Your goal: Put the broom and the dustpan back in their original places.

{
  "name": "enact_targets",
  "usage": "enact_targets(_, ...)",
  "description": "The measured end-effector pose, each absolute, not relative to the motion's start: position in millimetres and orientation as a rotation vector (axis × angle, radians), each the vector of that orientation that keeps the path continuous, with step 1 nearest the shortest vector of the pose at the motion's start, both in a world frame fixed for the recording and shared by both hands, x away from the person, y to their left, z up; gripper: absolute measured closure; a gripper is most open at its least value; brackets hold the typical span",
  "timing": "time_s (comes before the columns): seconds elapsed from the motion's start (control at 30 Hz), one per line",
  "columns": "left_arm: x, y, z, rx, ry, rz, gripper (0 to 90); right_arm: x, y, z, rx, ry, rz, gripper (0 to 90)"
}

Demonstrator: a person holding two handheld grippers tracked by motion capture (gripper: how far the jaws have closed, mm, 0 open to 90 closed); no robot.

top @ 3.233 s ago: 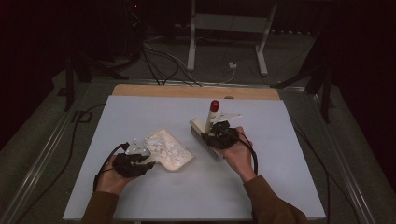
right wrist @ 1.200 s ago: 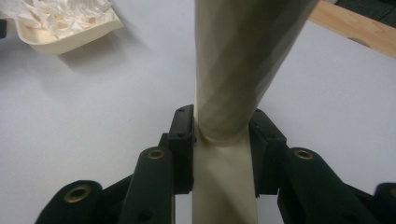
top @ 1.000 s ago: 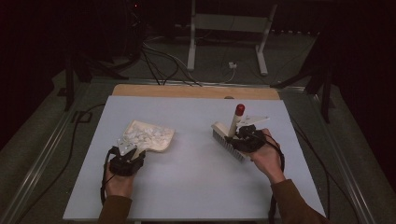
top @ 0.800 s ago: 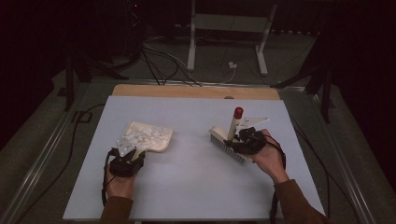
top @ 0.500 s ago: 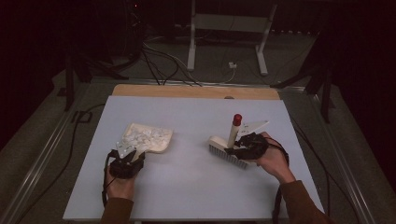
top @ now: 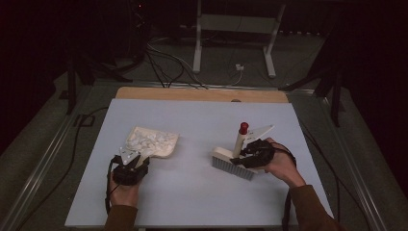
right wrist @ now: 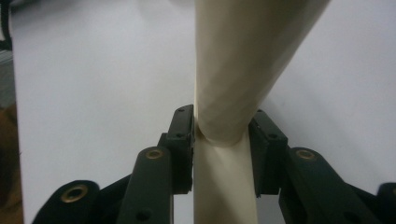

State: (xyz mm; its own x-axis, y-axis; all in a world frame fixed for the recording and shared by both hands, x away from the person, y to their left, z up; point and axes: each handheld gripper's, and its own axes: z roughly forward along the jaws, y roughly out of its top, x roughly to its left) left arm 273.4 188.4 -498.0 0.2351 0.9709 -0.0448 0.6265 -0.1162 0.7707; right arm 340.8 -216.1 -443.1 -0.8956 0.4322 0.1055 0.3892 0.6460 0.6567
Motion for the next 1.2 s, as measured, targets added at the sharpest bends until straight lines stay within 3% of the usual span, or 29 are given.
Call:
enact_targets(0.27, 273, 188, -498, 1.82, 1.471, 0.647, 66.6, 338, -212, -432, 0.735, 2.689, 1.228, 61.8)
enact_targets(0.57, 272, 189, -498, 1.805, 1.478, 0.659, 66.6, 336, -214, -417, 0.841, 2.532, 1.331, 66.8)
enact_targets(1.2, 270, 188, -496, 1.777, 1.494, 0.676, 66.6, 317, -204, -415, 1.131, 2.19, 1.299, 67.0)
